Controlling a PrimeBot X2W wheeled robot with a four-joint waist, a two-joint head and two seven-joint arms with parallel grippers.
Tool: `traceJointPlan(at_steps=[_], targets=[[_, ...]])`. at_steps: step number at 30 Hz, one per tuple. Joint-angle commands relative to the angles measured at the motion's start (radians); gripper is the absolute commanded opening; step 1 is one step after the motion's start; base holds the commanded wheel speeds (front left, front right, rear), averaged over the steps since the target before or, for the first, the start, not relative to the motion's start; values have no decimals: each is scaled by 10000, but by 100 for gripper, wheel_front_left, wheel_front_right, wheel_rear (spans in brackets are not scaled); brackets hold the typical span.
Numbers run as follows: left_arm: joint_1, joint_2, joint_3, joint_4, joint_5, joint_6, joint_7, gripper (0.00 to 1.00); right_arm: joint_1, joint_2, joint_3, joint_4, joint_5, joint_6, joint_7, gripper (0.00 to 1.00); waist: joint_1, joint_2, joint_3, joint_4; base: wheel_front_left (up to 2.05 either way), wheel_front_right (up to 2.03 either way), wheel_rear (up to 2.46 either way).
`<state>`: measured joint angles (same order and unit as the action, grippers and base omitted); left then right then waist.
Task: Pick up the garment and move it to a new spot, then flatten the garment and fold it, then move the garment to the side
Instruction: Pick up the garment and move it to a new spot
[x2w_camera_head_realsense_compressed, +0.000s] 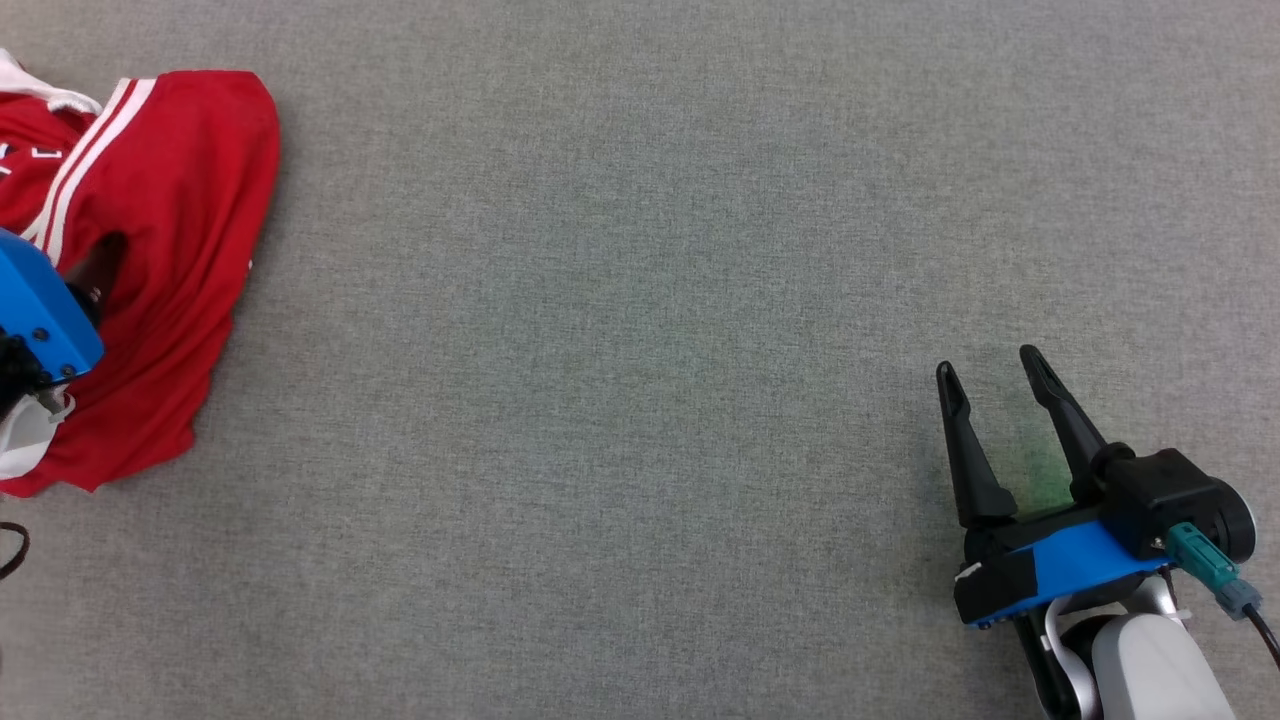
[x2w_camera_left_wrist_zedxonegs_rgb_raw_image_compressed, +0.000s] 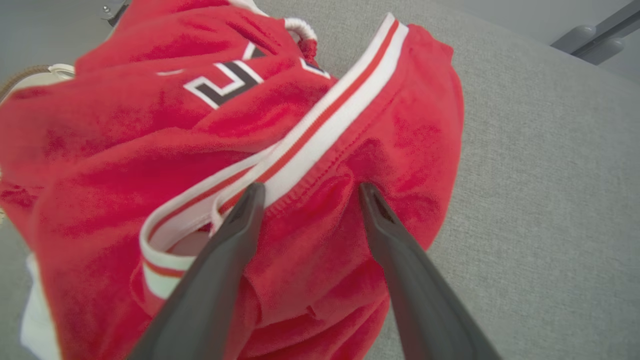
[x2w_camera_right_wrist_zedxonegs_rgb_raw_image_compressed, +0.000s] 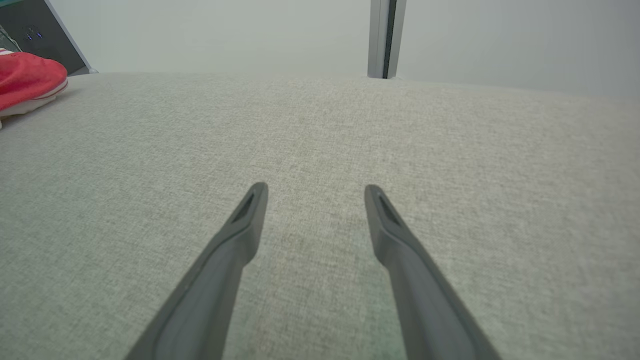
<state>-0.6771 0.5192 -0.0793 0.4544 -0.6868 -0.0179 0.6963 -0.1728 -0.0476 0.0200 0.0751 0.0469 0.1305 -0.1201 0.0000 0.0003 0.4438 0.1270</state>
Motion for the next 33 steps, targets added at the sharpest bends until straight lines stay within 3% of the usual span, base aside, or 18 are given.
traceJointPlan(at_steps=[1,4,5,6,9,13,24,33], targets=[[-100,-53,-65,65,25,55,103,100,-91,-50,-10,-45,66,4,-32,100,0,-3,-2,-15,0,0,0],[16,-43,-285,232,191,361,571,100,-8,-51,0,-2,121,4,-50,100,0,-3,-62,-65,0,0,0],[59,19,-385,247,293,413,633,43,23,-51,10,20,146,4,-51,100,0,-3,-93,-82,0,0,0],[126,20,-463,254,375,497,662,0,52,-50,31,51,185,4,-59,100,0,-3,-140,-100,0,0,0],[358,54,-619,234,563,621,700,0,133,-51,45,112,293,4,-70,100,0,-3,-299,-147,0,0,0],[597,343,-523,106,932,842,-75,0,213,-50,69,276,483,4,-154,100,0,-3,-699,-208,0,0,0],[-576,1004,-739,-1220,1400,314,-565,0,553,-50,61,1289,1383,4,-771,100,0,-3,-2438,-85,0,0,0],[-1869,763,-1233,-2431,1594,-66,-594,0,733,-50,283,2303,2099,4,-1278,100,0,-3,-3938,-854,0,0,0]])
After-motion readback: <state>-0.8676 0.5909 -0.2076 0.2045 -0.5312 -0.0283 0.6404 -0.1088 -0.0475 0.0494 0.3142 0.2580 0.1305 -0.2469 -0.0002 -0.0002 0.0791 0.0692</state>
